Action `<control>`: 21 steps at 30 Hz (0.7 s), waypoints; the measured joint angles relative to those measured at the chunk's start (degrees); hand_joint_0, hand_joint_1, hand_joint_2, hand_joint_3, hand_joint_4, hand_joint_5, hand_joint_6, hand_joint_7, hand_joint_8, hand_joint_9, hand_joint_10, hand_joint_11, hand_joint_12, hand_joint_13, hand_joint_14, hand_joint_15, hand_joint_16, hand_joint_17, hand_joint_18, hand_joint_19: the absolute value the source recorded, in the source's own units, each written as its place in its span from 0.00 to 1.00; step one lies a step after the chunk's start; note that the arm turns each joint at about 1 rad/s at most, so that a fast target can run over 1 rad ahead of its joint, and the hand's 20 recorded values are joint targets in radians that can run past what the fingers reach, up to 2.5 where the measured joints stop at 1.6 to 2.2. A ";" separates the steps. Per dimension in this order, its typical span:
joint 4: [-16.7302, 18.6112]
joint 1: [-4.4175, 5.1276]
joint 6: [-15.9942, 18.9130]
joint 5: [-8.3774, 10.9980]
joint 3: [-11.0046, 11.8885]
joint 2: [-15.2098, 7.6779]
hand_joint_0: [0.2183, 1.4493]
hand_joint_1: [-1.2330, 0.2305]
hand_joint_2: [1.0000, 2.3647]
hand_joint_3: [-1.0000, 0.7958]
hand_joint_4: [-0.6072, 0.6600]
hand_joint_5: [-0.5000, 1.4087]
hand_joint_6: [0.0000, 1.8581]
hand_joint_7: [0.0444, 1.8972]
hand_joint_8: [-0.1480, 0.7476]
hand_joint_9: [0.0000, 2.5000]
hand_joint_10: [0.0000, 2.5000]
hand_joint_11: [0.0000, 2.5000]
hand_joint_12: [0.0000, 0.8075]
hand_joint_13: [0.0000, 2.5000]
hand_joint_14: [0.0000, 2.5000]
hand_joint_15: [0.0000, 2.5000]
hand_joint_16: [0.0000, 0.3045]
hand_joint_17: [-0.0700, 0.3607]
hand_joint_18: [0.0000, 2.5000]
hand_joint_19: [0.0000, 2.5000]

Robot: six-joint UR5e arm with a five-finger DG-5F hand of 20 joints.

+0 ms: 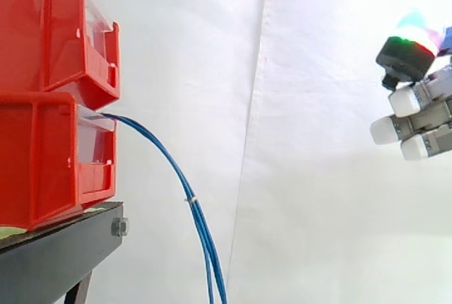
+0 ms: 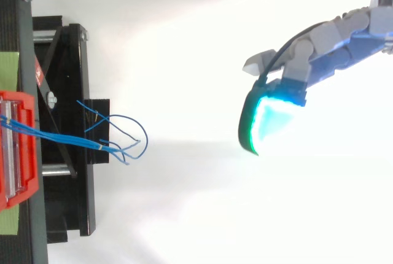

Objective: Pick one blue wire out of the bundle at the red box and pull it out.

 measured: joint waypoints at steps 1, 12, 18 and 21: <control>0.15 0.14 0.03 0.03 0.02 -0.25 0.23 0.46 0.00 0.28 0.68 0.17 0.27 0.48 0.46 0.22 0.00 0.06 0.46 0.08 0.00 0.02 0.21 0.50 0.04 0.09; 5.72 1.07 1.16 1.74 0.04 -4.24 0.16 0.36 0.00 0.28 0.71 0.18 0.27 0.51 0.49 0.22 0.00 0.07 0.51 0.07 0.00 0.03 0.24 0.54 0.05 0.08; 8.38 1.92 1.17 4.97 0.04 -5.98 0.14 0.36 0.00 0.28 0.72 0.18 0.27 0.52 0.50 0.21 0.00 0.08 0.52 0.06 0.00 0.03 0.24 0.55 0.03 0.09; 8.57 2.45 0.99 6.78 0.04 -6.25 0.13 0.36 0.00 0.28 0.72 0.18 0.27 0.52 0.51 0.21 0.00 0.08 0.53 0.06 0.00 0.04 0.25 0.55 0.03 0.09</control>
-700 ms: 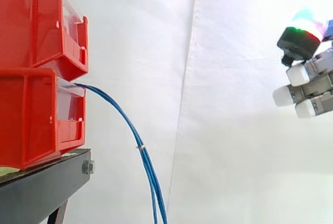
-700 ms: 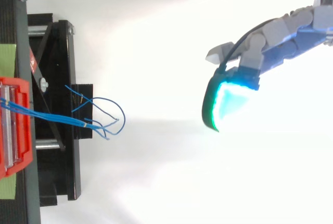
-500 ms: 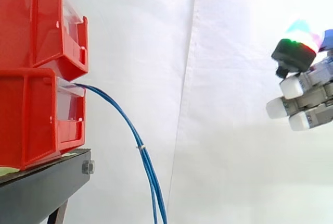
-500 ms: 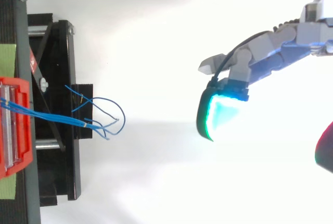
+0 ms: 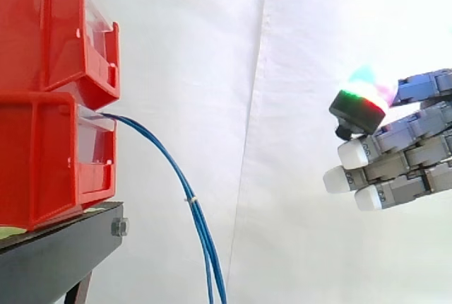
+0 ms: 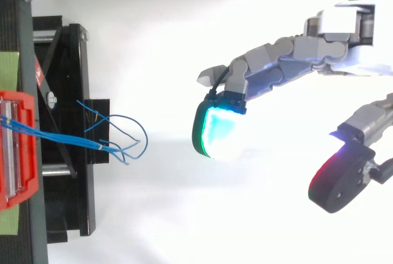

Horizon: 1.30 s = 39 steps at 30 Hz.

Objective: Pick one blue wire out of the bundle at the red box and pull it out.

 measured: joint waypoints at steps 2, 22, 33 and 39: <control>0.00 0.29 -0.24 1.03 0.00 -0.08 0.13 0.37 0.00 0.28 0.72 0.18 0.27 0.52 0.50 0.21 0.00 0.08 0.53 0.06 0.00 0.03 0.25 0.56 0.03 0.09; 4.53 1.62 -2.47 4.20 0.82 -6.25 0.21 0.38 0.00 0.28 0.69 0.18 0.27 0.53 0.47 0.21 0.00 0.07 0.48 0.06 0.00 0.02 0.22 0.51 0.04 0.08; 7.64 2.53 -5.44 8.17 1.43 -8.21 0.21 0.39 0.00 0.28 0.70 0.19 0.27 0.53 0.47 0.22 0.00 0.07 0.48 0.07 0.00 0.02 0.21 0.50 0.04 0.09; 7.61 2.82 -6.25 9.78 3.81 -10.93 0.21 0.39 0.00 0.28 0.70 0.19 0.27 0.53 0.48 0.22 0.00 0.07 0.48 0.07 0.00 0.02 0.21 0.50 0.04 0.09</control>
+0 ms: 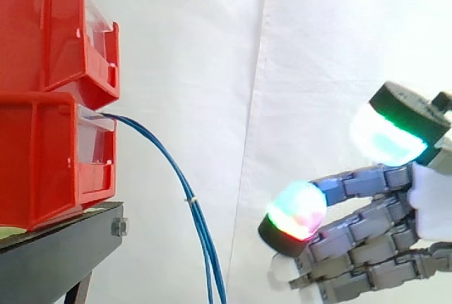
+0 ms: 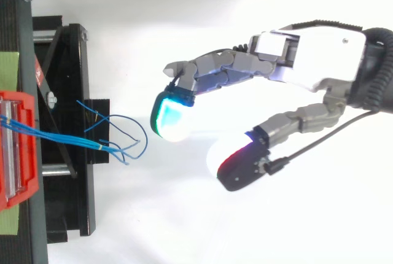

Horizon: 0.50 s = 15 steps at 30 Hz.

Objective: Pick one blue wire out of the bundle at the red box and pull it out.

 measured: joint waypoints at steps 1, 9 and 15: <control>-0.06 -0.02 0.02 0.07 0.60 -0.54 0.21 0.39 0.00 0.28 0.70 0.19 0.27 0.53 0.48 0.22 0.00 0.07 0.48 0.07 0.00 0.02 0.21 0.50 0.04 0.09; -1.59 -0.39 0.45 -0.11 7.40 -5.84 0.21 0.40 0.00 0.28 0.71 0.19 0.27 0.53 0.48 0.22 0.00 0.07 0.48 0.07 0.00 0.02 0.21 0.50 0.05 0.09; -1.80 -0.53 1.56 -0.69 13.06 -10.63 0.22 0.40 0.00 0.28 0.71 0.19 0.27 0.53 0.48 0.22 0.00 0.07 0.48 0.07 0.00 0.02 0.21 0.50 0.06 0.09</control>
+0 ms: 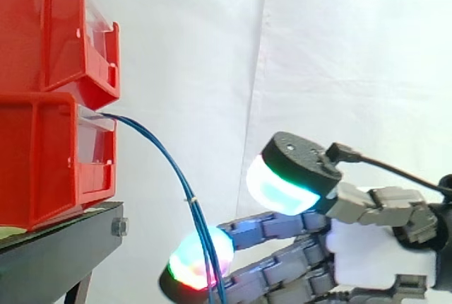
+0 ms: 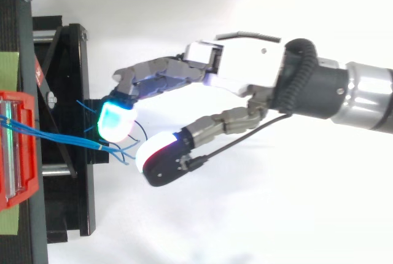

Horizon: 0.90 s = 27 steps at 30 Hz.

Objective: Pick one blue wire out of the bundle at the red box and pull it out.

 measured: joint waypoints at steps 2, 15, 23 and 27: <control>0.06 0.06 0.31 -0.28 1.64 -1.28 0.22 0.40 0.00 0.28 0.71 0.19 0.27 0.53 0.48 0.22 0.00 0.07 0.48 0.08 0.00 0.02 0.21 0.50 0.06 0.09; 1.70 0.67 -0.61 -0.29 3.42 -2.46 0.25 0.38 0.01 0.33 0.68 0.20 0.27 0.60 0.46 0.23 0.00 0.08 0.46 0.08 0.00 0.03 0.20 0.48 0.07 0.10; 2.03 0.80 -1.59 -0.30 3.82 -2.48 0.26 0.38 0.01 0.34 0.67 0.20 0.27 0.61 0.46 0.23 0.00 0.08 0.46 0.09 0.00 0.03 0.20 0.47 0.07 0.10; 2.05 0.83 -2.30 -0.28 4.14 -2.49 0.26 0.38 0.01 0.34 0.67 0.20 0.27 0.61 0.46 0.23 0.00 0.09 0.46 0.09 0.00 0.03 0.20 0.47 0.07 0.10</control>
